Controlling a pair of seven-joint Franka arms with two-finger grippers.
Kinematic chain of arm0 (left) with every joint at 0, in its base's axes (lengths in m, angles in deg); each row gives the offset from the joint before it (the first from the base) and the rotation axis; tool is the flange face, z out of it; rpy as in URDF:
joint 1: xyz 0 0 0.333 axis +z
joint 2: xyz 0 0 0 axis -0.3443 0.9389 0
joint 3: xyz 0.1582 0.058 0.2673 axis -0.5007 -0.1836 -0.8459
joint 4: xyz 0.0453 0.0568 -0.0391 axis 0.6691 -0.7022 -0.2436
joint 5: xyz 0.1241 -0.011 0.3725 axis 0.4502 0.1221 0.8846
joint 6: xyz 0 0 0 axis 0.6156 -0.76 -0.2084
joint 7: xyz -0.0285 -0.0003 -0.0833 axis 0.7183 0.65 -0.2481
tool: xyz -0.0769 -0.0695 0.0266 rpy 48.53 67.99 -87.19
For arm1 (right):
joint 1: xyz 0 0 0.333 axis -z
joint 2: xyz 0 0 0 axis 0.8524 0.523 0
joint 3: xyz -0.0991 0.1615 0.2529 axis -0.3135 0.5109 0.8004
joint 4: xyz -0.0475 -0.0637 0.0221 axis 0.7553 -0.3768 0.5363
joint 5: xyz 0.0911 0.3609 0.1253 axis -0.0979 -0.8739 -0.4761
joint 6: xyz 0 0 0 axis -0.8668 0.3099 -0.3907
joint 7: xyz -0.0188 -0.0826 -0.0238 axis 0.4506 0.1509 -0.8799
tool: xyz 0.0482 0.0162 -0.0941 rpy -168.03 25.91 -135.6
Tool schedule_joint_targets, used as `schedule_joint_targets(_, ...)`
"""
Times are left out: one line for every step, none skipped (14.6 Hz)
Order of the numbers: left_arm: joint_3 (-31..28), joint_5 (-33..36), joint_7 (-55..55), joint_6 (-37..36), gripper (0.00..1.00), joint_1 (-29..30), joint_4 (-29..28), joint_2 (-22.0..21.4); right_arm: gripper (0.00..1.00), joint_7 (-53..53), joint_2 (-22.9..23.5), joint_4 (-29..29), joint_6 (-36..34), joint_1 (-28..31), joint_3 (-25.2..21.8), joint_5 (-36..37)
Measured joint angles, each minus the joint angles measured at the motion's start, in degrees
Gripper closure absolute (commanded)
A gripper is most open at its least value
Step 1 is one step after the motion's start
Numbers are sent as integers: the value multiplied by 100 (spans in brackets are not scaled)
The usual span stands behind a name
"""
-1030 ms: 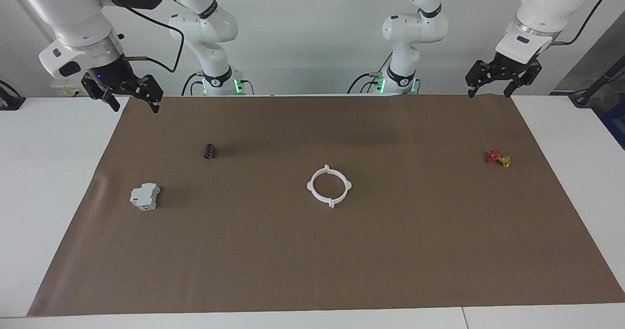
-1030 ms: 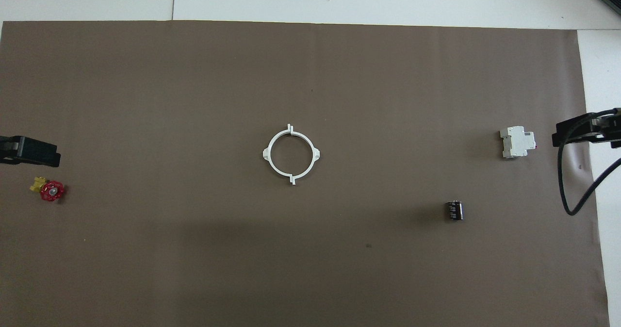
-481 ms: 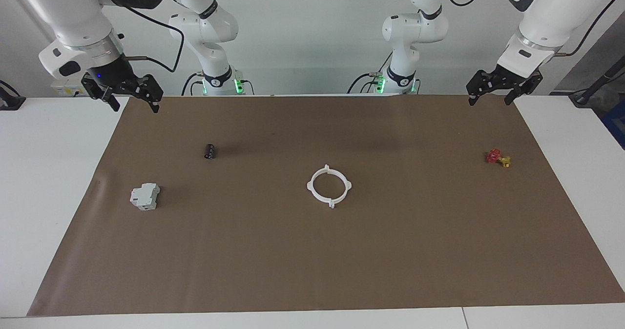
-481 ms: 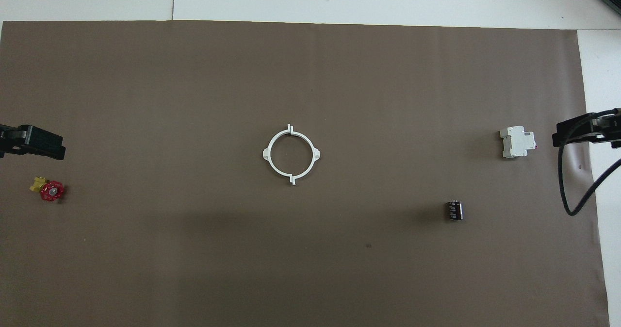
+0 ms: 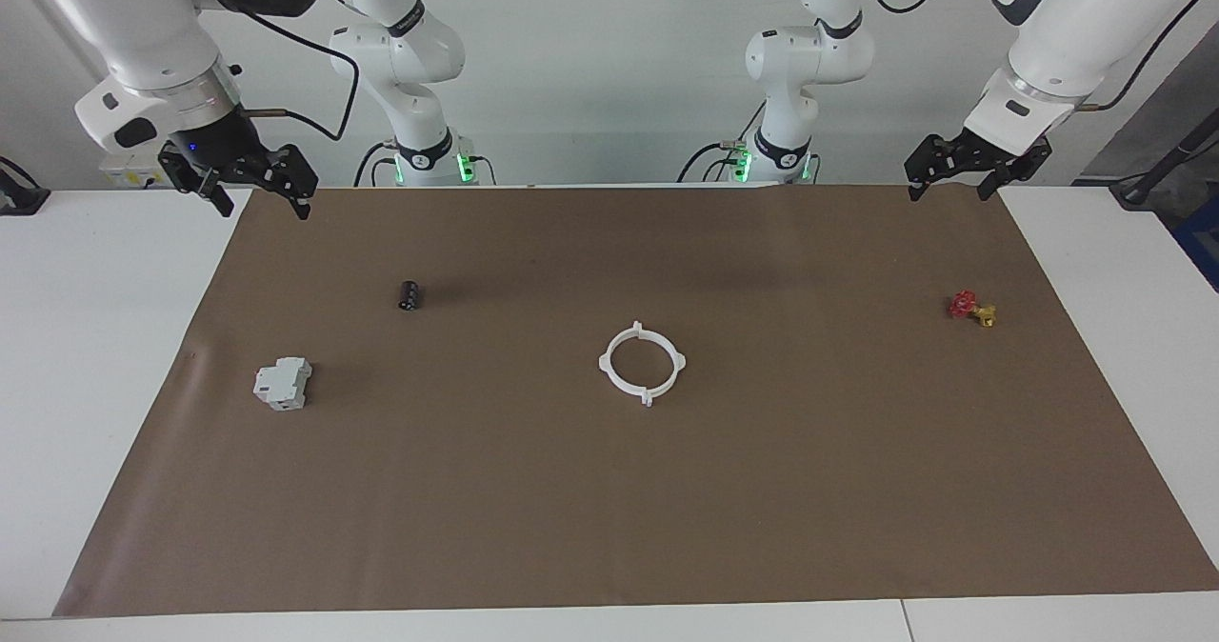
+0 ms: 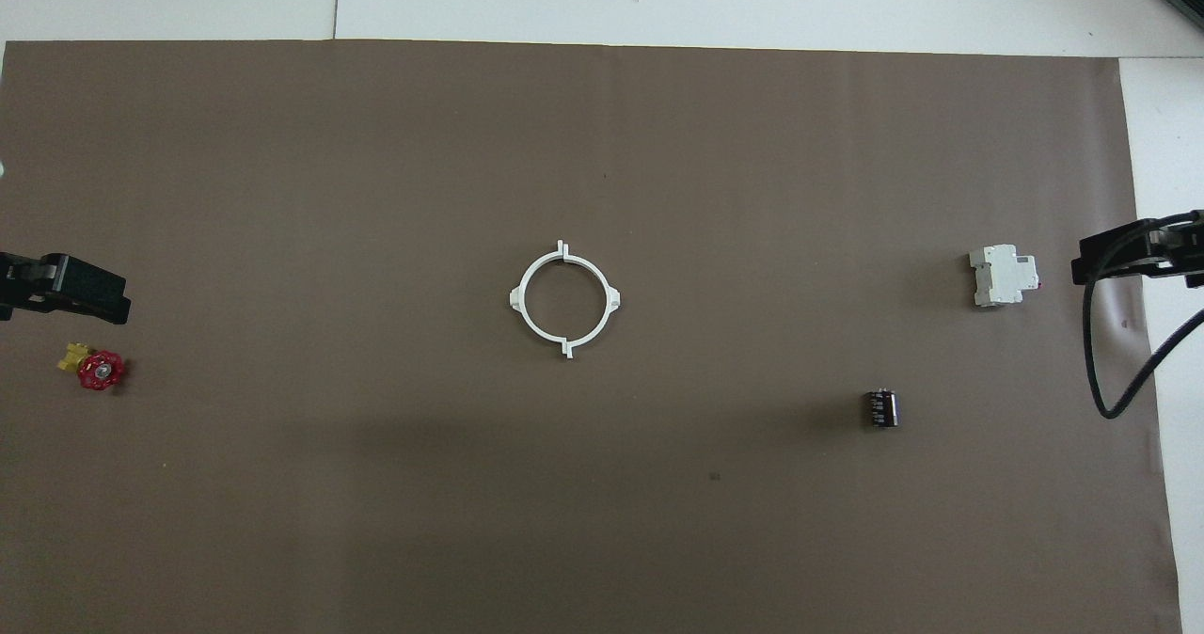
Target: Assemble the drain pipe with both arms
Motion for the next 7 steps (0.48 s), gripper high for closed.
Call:
schedule_joint_targets(0,0,0,-15,0,0,0,0,0,0,0,0,0,0,0,0)
schedule_joint_targets(-1,0,0,-26,0,0,0,0,0,0,0,0,0,0,0,0)
schedule_joint_targets(-3,0,0,-28,0,0,0,0,0,0,0,0,0,0,0,0)
schedule_joint_targets(-3,0,0,-28,0,0,0,0,0,0,0,0,0,0,0,0)
schedule_joint_targets(-3,0,0,-28,0,0,0,0,0,0,0,0,0,0,0,0)
schedule_joint_targets(-3,0,0,-28,0,0,0,0,0,0,-1,0,0,0,0,0)
schedule_joint_targets(-3,0,0,-28,0,0,0,0,0,0,-2,0,0,0,0,0)
